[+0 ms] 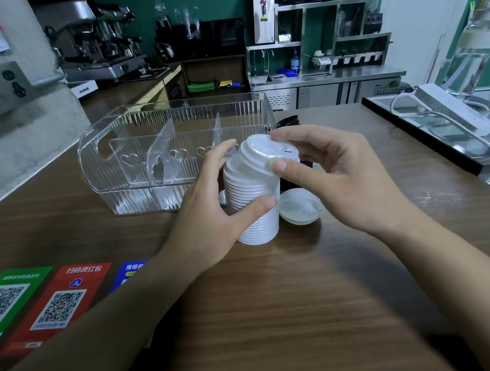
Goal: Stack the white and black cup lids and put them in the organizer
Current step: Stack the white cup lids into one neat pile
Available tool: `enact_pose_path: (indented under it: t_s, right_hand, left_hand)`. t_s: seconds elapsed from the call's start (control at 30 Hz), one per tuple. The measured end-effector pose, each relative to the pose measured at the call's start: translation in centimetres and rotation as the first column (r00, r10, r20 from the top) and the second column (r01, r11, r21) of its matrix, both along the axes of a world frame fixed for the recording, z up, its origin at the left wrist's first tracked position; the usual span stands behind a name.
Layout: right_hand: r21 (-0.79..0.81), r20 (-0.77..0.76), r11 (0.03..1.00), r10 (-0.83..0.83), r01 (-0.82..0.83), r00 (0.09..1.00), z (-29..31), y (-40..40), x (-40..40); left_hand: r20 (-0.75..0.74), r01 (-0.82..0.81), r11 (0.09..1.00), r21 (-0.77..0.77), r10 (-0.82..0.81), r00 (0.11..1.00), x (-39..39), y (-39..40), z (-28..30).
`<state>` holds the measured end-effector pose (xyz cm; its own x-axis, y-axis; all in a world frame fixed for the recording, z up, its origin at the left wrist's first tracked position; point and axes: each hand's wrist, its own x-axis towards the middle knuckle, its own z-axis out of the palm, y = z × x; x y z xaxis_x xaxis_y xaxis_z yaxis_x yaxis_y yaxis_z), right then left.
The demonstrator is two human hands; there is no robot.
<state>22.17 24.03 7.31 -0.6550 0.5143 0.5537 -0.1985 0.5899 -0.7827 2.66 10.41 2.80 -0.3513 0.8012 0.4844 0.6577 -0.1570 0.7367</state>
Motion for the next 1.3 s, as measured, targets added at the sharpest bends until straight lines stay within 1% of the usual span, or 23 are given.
enact_pose_path:
  t_s: [0.1, 0.23, 0.3, 0.4, 0.53, 0.63, 0.77, 0.87, 1.03, 1.13, 1.2, 1.27, 1.3]
  right_hand:
    - [0.031, 0.035, 0.999, -0.021, 0.02, 0.999, -0.2, -0.1, -0.1]
    - [0.16, 0.116, 0.985, -0.086, 0.066, 0.99, -0.5, -0.3, -0.2]
    - [0.194, 0.137, 0.978, -0.101, 0.073, 0.985, -0.5, -0.4, -0.3]
    - [0.246, 0.16, 0.967, -0.108, 0.067, 0.981, -0.5, -0.4, -0.3]
    - [0.304, 0.191, 0.953, -0.076, 0.015, 0.979, -0.3, -0.4, -0.1]
    - [0.288, 0.192, 0.958, -0.068, 0.01, 0.979, -0.4, -0.3, -0.2]
    - [0.189, 0.168, 0.98, -0.087, 0.055, 0.982, -0.5, -0.4, -0.4]
    - [0.18, 0.145, 0.98, -0.108, 0.081, 0.983, -0.5, -0.5, -0.5]
    - [0.135, 0.137, 0.99, -0.057, 0.039, 0.989, -0.5, -0.1, -0.2]
    - [0.1, 0.134, 0.993, -0.068, 0.055, 0.989, 0.0, 0.8, 0.3]
    - [0.161, 0.172, 0.981, -0.136, 0.109, 0.976, 0.3, 1.9, 0.9]
    - [0.262, 0.29, 0.958, -0.193, 0.117, 0.937, 0.1, 3.4, 1.5]
    - [0.321, 0.369, 0.943, -0.213, 0.091, 0.905, -0.1, 4.0, 1.8]
  left_hand:
    - [0.035, 0.049, 0.999, 0.003, -0.049, 0.998, 0.0, 0.0, -0.2]
    - [0.057, 0.11, 0.994, 0.007, -0.11, 0.992, 0.3, -0.1, -0.3]
    - [0.081, 0.127, 0.992, 0.006, -0.127, 0.989, 0.4, -0.2, -0.3]
    - [0.099, 0.155, 0.988, 0.005, -0.155, 0.983, 0.4, -0.3, -0.2]
    - [0.122, 0.191, 0.982, -0.002, -0.189, 0.974, 0.4, -0.4, -0.2]
    - [0.119, 0.191, 0.982, -0.003, -0.189, 0.975, 0.4, -0.4, -0.1]
    - [0.107, 0.161, 0.987, 0.008, -0.161, 0.981, 0.6, -0.3, -0.1]
    - [0.091, 0.149, 0.989, 0.014, -0.15, 0.984, 0.7, -0.3, -0.2]
    - [0.045, 0.135, 0.99, 0.027, -0.136, 0.99, 0.3, 0.0, -0.3]
    - [0.043, 0.089, 0.996, 0.019, -0.09, 0.995, -0.1, 0.0, -0.2]
    - [0.032, 0.049, 0.999, 0.012, -0.05, 0.998, -0.5, 0.0, -0.2]
    - [0.017, 0.017, 1.0, 0.013, -0.017, 1.0, -0.9, 0.0, -0.3]
    - [0.01, 0.009, 1.0, 0.014, -0.009, 1.0, -1.0, 0.0, -0.3]
